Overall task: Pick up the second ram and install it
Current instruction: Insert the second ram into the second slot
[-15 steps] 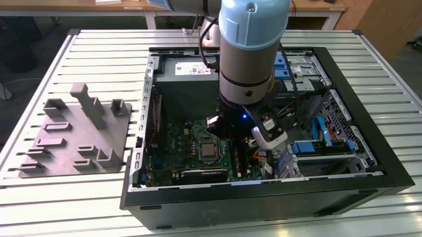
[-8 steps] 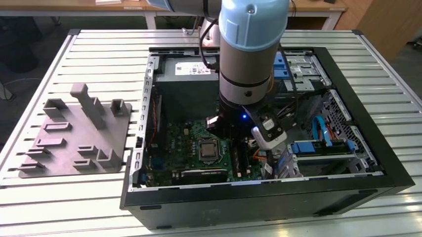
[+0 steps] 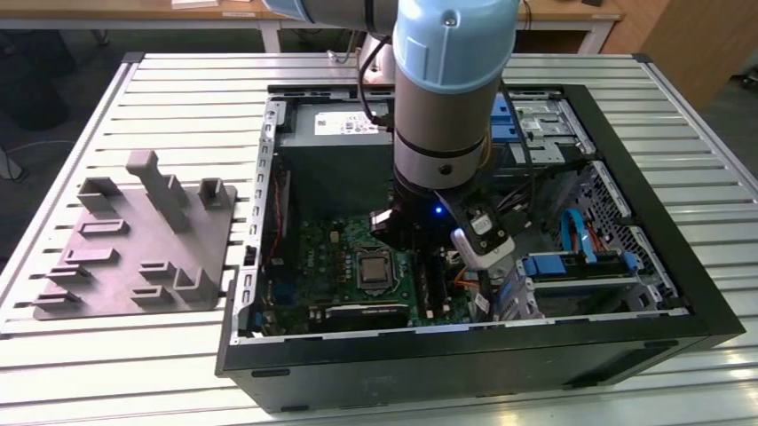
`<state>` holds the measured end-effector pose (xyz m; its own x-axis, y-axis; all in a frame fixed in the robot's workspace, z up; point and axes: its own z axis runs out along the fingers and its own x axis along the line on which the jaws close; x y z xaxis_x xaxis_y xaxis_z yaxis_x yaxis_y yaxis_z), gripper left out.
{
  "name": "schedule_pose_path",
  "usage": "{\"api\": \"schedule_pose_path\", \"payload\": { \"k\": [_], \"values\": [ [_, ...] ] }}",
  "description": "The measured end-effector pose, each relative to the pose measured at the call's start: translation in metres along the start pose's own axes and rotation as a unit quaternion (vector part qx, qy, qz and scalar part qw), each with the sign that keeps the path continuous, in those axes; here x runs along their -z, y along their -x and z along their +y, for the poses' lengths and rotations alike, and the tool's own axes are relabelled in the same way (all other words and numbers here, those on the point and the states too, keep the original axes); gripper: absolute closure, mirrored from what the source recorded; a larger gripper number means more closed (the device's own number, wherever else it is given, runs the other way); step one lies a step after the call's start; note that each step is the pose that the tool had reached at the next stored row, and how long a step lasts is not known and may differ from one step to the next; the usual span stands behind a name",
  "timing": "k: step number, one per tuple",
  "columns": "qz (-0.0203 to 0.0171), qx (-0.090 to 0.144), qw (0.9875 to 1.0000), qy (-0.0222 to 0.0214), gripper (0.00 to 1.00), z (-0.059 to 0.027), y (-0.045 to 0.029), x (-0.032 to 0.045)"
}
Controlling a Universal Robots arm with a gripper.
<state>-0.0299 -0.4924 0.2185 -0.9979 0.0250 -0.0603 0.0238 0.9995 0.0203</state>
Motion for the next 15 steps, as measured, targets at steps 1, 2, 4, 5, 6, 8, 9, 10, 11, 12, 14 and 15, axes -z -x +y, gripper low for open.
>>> {"api": "schedule_pose_path", "payload": {
  "k": [1, 2, 4, 5, 6, 8, 9, 10, 11, 12, 14, 15],
  "values": [
    [0.0, 0.0, 1.0, 0.0, 0.86, 0.0, 0.0, 0.0],
    [0.0, 0.0, 1.0, 0.0001, 0.86, 0.0, 0.0, -0.0001],
    [0.0, 0.0, 1.0, 0.0, 0.86, 0.0, 0.0, -0.0001],
    [0.0, 0.0, 1.0, 0.0001, 0.86, 0.0, 0.0, -0.0001],
    [0.0, 0.0, 1.0, 0.0, 0.86, 0.0, 0.0, -0.0001],
    [0.0, 0.0, 1.0, -0.0002, 0.86, 0.0, 0.0, -0.0001],
    [0.0, 0.001, 1.0, -0.0005, 0.86, 0.0001, 0.0001, -0.0002],
    [0.0, 0.001, 1.0, -0.0007, 0.86, 0.0, 0.0001, -0.0002],
    [0.0, 0.002, 1.0, -0.0008, 0.86, 0.0, 0.0006, -0.0002],
    [0.0, 0.003, 1.0, -0.0007, 0.86, 0.0, 0.0012, -0.0002],
    [0.0003, 0.006, 1.0, -0.0006, 0.86, 0.0, 0.0021, -0.0003],
    [0.0004, 0.007, 1.0, -0.0006, 0.86, 0.0001, 0.0023, -0.0003]
  ]
}}
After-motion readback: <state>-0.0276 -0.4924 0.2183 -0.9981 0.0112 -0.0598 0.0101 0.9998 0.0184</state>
